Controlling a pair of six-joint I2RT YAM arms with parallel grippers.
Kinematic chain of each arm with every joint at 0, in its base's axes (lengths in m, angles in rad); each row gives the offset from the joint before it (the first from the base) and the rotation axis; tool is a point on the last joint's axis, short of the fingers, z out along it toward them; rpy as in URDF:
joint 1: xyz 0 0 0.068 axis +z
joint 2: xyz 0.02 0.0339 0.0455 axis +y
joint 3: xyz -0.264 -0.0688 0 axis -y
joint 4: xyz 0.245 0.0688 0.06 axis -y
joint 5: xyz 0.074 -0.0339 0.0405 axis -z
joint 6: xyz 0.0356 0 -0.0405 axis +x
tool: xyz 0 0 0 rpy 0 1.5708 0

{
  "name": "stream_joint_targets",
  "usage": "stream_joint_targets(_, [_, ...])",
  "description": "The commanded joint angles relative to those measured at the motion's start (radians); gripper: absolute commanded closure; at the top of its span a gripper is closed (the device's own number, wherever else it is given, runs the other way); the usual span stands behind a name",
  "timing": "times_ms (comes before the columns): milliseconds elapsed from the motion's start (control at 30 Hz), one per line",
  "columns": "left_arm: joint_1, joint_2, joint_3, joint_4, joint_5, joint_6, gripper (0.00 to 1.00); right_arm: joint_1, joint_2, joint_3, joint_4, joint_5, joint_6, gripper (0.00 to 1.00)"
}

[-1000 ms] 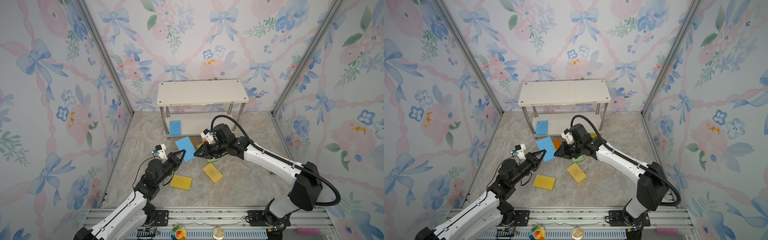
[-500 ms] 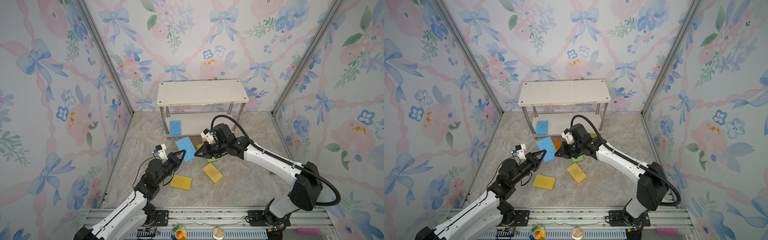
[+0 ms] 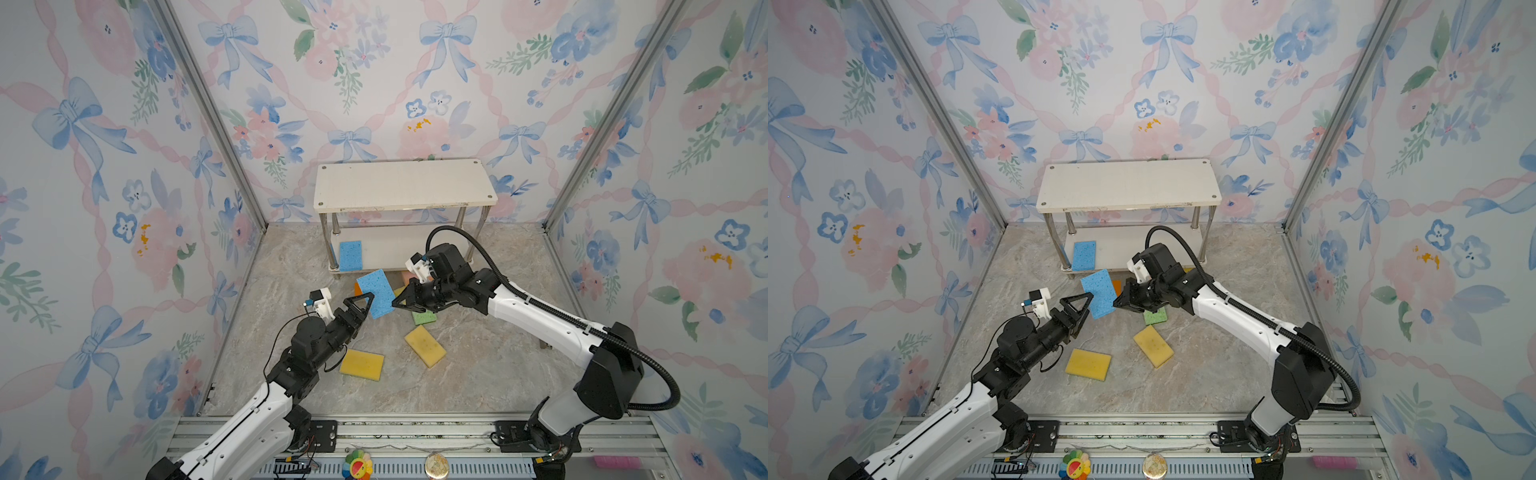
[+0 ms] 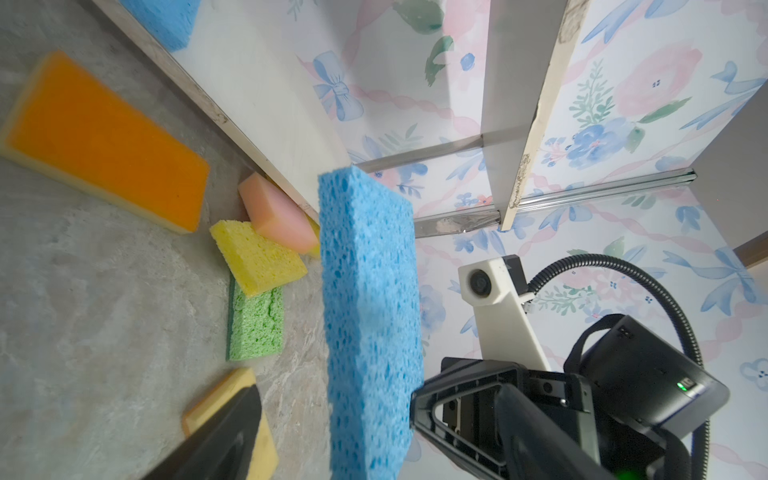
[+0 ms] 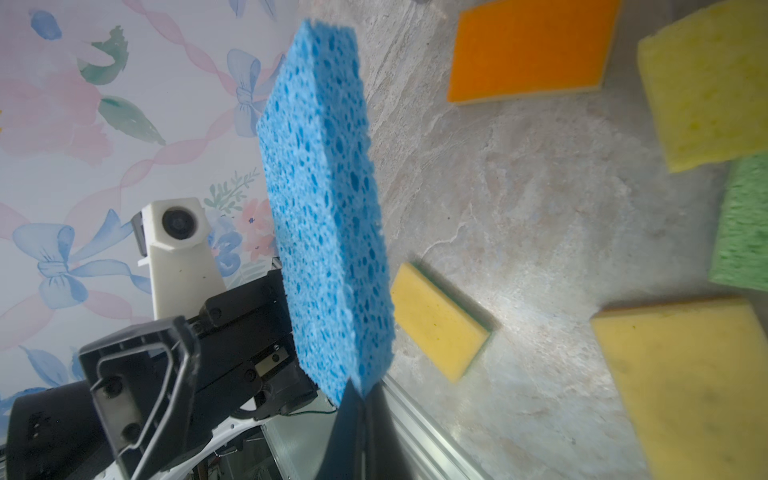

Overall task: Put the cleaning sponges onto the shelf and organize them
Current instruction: 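Place the second blue sponge upright beside the first on the lower shelf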

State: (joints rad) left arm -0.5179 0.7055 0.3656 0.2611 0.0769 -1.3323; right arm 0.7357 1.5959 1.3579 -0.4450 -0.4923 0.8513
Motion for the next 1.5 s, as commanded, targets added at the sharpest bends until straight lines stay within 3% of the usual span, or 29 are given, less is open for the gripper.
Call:
stream_joint_targets(0, [-0.002,-0.050,0.105,-0.295,-0.132,0.120,0.08,-0.055,0.032,0.031,-0.009,0.062,0.035,1.00])
stream_joint_targets(100, [0.022,-0.098,0.109,-0.403,-0.167,0.120,0.07,-0.091,0.053,0.051,0.001,0.095,0.066,1.00])
stream_joint_targets(467, [0.144,-0.264,0.043,-0.488,-0.073,0.078,0.03,-0.121,0.296,0.195,0.187,0.154,0.158,1.00])
stream_joint_targets(667, [0.171,-0.304,0.046,-0.513,-0.020,0.093,0.02,-0.116,0.417,0.249,0.345,0.147,0.181,1.00])
stream_joint_targets(1033, [0.190,-0.308,0.044,-0.524,0.066,0.114,0.02,-0.117,0.569,0.331,0.462,0.121,0.153,1.00])
stream_joint_targets(1467, [0.218,-0.289,0.050,-0.537,0.121,0.136,0.02,-0.154,0.677,0.475,0.382,0.060,0.101,1.00])
